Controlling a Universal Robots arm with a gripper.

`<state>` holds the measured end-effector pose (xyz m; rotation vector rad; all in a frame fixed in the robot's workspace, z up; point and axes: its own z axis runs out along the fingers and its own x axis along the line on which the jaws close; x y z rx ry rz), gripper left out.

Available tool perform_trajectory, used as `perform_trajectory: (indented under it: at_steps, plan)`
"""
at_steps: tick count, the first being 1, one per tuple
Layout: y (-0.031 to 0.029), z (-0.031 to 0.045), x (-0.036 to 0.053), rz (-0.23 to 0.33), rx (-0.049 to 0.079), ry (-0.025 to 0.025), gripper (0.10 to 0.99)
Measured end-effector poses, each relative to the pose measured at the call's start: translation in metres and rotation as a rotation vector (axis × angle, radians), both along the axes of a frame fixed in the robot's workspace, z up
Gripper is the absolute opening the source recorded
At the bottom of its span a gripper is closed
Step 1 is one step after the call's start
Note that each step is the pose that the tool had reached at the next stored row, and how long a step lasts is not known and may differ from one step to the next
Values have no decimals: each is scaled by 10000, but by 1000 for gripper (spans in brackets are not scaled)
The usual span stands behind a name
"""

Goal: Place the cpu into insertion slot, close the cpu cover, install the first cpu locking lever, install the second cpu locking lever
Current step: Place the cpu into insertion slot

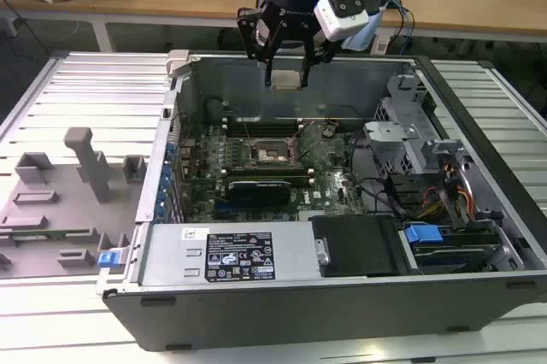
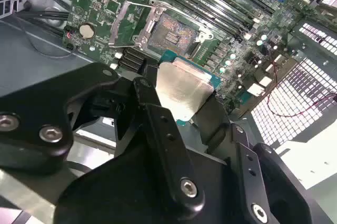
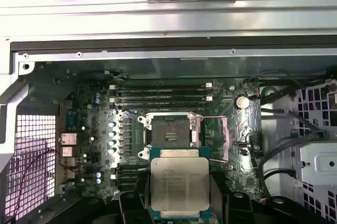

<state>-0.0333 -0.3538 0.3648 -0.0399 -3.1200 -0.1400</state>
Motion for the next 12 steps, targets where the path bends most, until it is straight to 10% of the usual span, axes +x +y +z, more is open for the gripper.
perform_trajectory:
  at_steps: [12]
  plan:
    - [0, -74, 0, -144, -37, 0, 541]
